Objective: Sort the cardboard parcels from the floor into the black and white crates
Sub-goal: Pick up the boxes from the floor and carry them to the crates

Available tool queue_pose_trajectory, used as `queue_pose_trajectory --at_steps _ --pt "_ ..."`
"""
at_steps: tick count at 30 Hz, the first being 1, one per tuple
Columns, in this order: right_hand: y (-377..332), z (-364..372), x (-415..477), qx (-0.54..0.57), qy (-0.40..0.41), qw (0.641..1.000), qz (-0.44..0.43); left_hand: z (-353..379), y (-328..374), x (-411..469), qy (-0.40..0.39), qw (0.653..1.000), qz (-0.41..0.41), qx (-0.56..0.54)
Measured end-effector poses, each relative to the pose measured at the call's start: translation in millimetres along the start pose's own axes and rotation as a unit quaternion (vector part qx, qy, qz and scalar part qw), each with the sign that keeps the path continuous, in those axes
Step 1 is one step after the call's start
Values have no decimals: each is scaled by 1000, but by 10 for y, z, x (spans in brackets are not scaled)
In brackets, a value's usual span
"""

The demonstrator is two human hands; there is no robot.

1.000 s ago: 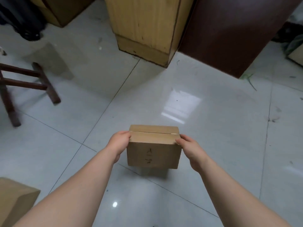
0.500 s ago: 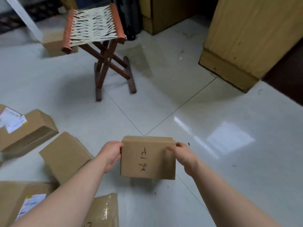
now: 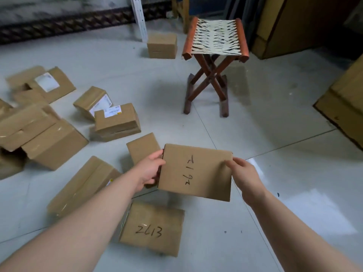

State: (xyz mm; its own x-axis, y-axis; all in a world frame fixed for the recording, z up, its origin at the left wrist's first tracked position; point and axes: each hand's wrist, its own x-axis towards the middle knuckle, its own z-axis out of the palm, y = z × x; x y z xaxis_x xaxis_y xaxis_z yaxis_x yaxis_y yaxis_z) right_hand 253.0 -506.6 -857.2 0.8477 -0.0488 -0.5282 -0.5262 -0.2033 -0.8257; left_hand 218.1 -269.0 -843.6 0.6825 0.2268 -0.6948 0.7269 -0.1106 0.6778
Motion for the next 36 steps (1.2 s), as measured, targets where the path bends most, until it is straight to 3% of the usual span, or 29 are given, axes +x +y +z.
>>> queue_pose_trajectory --at_steps 9,18,21,25,30,36 --pt "185 654 -696 -70 -35 996 35 -790 -692 -691 85 995 -33 -34" --pt "837 1032 -896 -107 35 991 68 -920 -1384 -668 77 993 -40 -76" --pt "935 1034 -911 -52 60 992 97 -918 -1518 -638 87 989 -48 -112" --pt "1249 1002 -915 115 -25 977 179 -968 -1751 -583 34 983 -71 -166" --pt "1418 1066 -969 164 -176 960 142 -903 -1964 -455 -57 974 -51 -214" --pt "1377 1147 -982 211 -188 951 124 -873 -1982 -388 -80 963 -24 -256"
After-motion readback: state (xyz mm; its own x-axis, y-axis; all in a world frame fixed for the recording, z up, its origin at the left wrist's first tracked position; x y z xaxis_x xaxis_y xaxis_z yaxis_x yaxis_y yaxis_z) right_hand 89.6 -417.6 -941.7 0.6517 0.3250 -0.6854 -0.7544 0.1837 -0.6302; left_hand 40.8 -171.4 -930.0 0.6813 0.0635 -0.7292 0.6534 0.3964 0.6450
